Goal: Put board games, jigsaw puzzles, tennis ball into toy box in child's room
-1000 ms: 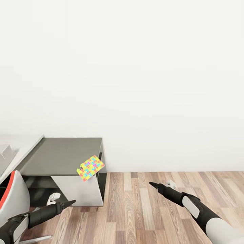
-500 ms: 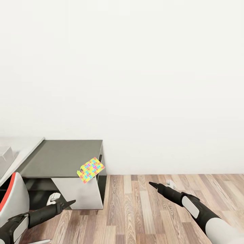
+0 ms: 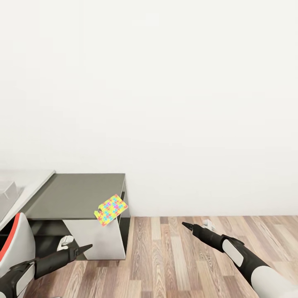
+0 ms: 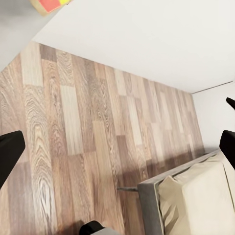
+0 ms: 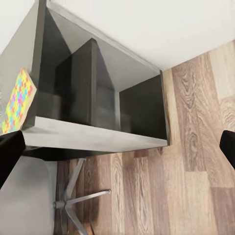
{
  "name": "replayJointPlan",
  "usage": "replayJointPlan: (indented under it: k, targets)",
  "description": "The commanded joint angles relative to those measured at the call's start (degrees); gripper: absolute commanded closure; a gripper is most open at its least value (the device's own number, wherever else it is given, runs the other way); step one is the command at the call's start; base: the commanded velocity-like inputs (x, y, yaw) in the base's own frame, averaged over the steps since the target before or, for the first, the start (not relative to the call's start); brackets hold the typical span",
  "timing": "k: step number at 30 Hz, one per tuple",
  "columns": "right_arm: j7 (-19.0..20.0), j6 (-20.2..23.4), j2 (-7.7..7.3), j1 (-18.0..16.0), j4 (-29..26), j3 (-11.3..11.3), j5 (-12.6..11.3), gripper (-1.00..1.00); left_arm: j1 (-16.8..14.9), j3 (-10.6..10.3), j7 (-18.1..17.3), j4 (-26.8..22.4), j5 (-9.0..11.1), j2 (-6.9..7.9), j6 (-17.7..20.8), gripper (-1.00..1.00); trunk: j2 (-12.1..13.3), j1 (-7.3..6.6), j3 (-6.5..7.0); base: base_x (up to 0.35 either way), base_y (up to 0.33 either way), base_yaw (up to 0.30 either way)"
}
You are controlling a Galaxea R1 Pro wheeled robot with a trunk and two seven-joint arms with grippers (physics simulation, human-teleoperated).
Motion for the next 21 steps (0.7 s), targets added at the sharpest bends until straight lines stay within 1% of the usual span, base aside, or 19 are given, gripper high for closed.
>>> replayJointPlan:
  k: [1, 16, 21]
  targets:
    - [0.01, 0.27, -0.04, -0.05, -0.03, 0.25, -0.55, -1.0, -0.04, 0.06, -0.18, 0.0, 0.2, 0.0, 0.6, -1.0, -0.11, 0.04, -0.02, 0.0, 0.0, 0.0]
    - [0.02, 0.2, -0.07, -0.05, -0.03, 0.25, -0.53, -1.0, -0.04, 0.06, -0.18, 0.0, 0.19, 0.0, 0.63, -1.0, -0.11, 0.04, 1.4, 0.0, 0.0, 0.0]
    - [-0.01, 0.2, 0.14, -0.05, -0.03, 0.25, -0.52, -1.0, -0.04, 0.06, -0.19, 0.0, 0.17, 0.07, 0.63, -1.0, -0.11, 0.04, 1.88, 0.0, 0.0, 0.0]
